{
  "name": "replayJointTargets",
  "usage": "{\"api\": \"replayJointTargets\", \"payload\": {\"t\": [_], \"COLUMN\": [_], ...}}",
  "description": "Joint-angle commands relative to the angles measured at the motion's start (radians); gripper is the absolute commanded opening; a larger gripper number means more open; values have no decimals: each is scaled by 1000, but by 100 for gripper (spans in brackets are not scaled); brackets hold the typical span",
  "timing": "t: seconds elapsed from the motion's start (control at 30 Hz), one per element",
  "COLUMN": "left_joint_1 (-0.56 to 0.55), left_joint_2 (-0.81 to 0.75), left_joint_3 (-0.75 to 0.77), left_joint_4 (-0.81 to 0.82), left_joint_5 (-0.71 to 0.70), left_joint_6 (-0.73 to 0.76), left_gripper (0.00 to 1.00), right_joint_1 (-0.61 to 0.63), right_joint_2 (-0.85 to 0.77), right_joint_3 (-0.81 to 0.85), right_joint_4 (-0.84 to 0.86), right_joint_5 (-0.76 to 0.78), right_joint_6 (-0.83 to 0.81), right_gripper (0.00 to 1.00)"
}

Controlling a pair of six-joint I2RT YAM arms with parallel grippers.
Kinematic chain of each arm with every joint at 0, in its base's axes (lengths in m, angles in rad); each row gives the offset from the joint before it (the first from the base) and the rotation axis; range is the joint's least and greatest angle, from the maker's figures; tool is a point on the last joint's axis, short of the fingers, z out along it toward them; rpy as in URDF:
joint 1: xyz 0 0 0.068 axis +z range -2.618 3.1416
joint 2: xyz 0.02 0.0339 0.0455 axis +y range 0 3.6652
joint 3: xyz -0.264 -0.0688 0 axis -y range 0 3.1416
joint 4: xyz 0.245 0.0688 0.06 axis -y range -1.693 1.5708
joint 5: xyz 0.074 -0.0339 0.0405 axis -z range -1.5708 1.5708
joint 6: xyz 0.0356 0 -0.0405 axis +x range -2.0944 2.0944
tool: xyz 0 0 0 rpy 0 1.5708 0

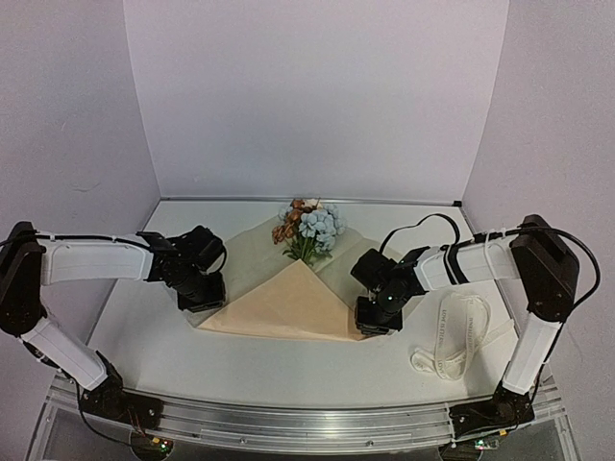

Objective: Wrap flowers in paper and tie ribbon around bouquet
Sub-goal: Press the fold line of the 1/4-folded wrapping paper.

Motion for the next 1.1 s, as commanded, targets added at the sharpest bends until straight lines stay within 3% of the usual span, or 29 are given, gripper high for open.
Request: {"api": "replayJointTargets", "payload": {"t": [0.0,0.27,0.47,1.07], "left_joint_1": [-70,-160,-165,-152], "left_joint_2": [11,121,198,206], "left_joint_3": [94,69,43,-73], "left_joint_4": [28,208,326,280], "left_joint_5": [-23,150,221,193], "left_joint_6": [32,71,84,6], "left_gripper": [20,14,13,12], "right_joint_1": [-7,-7,-7,-7], "right_joint_2": [-1,4,3,12], "right_joint_3": [-31,-37,-45,-66], "right_joint_4": [-40,-37,-37,-23], "right_joint_5": [15,19,29,32], "right_joint_6": [10,31,41,64], "right_gripper": [4,4,4,4]}}
